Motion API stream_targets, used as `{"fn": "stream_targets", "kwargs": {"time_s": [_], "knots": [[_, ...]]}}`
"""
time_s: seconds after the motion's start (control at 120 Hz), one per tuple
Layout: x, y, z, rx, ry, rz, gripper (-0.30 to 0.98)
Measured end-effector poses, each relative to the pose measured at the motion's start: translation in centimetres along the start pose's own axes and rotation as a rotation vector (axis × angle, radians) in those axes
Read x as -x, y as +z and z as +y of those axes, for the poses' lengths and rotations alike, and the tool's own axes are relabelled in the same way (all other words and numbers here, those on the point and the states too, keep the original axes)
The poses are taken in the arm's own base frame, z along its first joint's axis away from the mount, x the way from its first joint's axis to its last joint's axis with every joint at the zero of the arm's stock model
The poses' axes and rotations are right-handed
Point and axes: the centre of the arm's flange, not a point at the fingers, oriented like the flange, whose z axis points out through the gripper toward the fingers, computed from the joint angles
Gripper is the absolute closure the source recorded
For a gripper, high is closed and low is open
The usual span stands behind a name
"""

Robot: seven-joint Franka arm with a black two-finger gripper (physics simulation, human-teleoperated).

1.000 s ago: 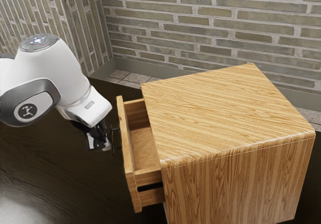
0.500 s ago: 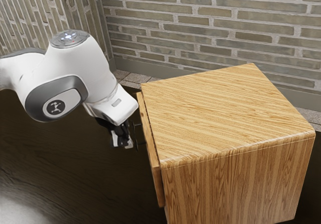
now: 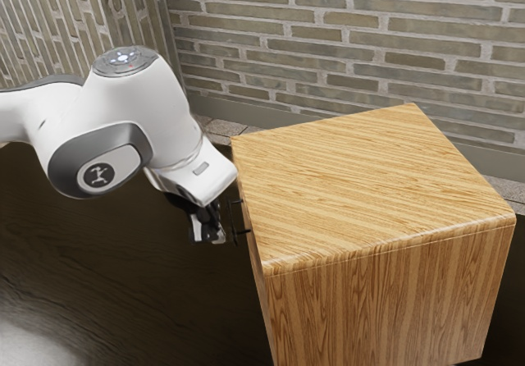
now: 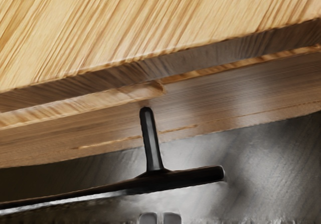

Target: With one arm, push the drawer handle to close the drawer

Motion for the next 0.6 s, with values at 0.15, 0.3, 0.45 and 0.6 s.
{"fn": "stream_targets", "kwargs": {"time_s": [0.15,0.3,0.45,0.6], "knots": [[1.9,-1.2,0.8,0.003,-0.028,-0.02,0.65],[4.0,-1.9,1.0,0.012,-0.066,-0.036,0.35],[5.9,-2.6,0.3,0.03,-0.122,-0.033,0.18],[6.7,-2.8,-0.2,0.056,-0.155,-0.041,0.1]]}}
